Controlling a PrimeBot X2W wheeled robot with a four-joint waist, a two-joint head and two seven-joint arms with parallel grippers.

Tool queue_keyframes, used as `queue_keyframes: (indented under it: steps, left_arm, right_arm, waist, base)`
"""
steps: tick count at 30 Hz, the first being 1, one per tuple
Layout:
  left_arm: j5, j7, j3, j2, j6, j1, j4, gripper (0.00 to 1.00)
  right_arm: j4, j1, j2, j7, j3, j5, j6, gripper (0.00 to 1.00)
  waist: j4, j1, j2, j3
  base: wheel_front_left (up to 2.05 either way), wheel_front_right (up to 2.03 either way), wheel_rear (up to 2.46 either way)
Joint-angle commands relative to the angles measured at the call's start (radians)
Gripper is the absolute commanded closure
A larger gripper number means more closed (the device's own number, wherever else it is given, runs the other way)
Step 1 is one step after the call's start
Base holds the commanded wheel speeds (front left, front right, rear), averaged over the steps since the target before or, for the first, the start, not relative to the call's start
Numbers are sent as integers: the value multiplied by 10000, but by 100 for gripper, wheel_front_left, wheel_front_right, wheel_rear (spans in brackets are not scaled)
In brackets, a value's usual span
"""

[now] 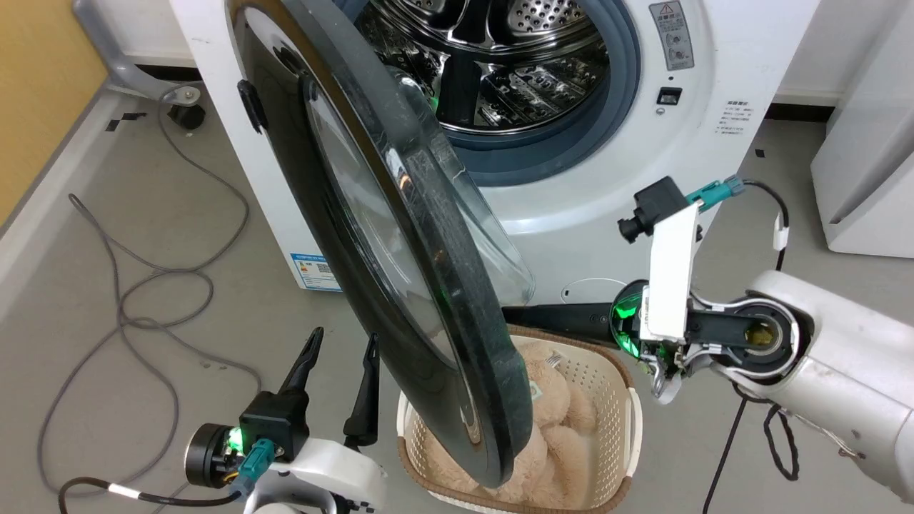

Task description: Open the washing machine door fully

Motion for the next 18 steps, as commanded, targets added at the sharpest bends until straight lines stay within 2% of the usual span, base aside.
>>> queue_keyframes:
  steps: [1,5,6,7,8,9,11,15,18]
  left_arm:
    - [-75,-1,-7,8,21,56,-23,0]
    - [-114,-18,-11,18,65,88,-19,0]
    - [-123,-21,-16,19,75,101,-21,0]
    - [-133,-26,-16,24,85,116,-25,0]
    - [-143,-30,-10,31,100,134,-35,0]
    - [-183,-42,6,40,143,157,-60,0]
    - [-250,-55,47,46,154,155,-62,0]
    - [-312,-64,117,113,200,163,-19,0]
    - [-348,-53,161,175,238,200,-9,0]
  right_arm:
    - [-72,229,91,-17,13,-44,10,100]
    - [-154,324,148,-661,14,-5,10,100]
    - [-172,352,150,-1063,12,18,10,87]
    - [-201,397,148,-1509,-5,6,10,13]
    - [-222,462,146,-1975,-32,-31,10,0]
    - [-215,709,54,-3516,-60,-562,10,0]
    - [-196,1022,16,-4548,-89,-897,10,0]
    - [-430,1911,-140,-6272,-260,-1285,10,0]
    - [-486,2657,-410,-6926,-555,-1728,10,0]
  waist:
    - [21,1,0,-11]
    - [-9,1,0,-33]
    - [-22,1,0,-34]
    - [-48,1,0,-35]
    - [-89,1,0,-27]
    - [-224,1,0,-6]
    - [-324,1,0,-5]
    - [-499,1,0,-93]
    - [-606,1,0,-203]
  base:
    - [0,0,0]
    - [0,0,0]
    - [0,0,0]
    - [0,0,0]
    - [0,0,0]
    - [0,0,0]
    - [0,0,0]
    - [0,0,0]
    - [0,0,0]
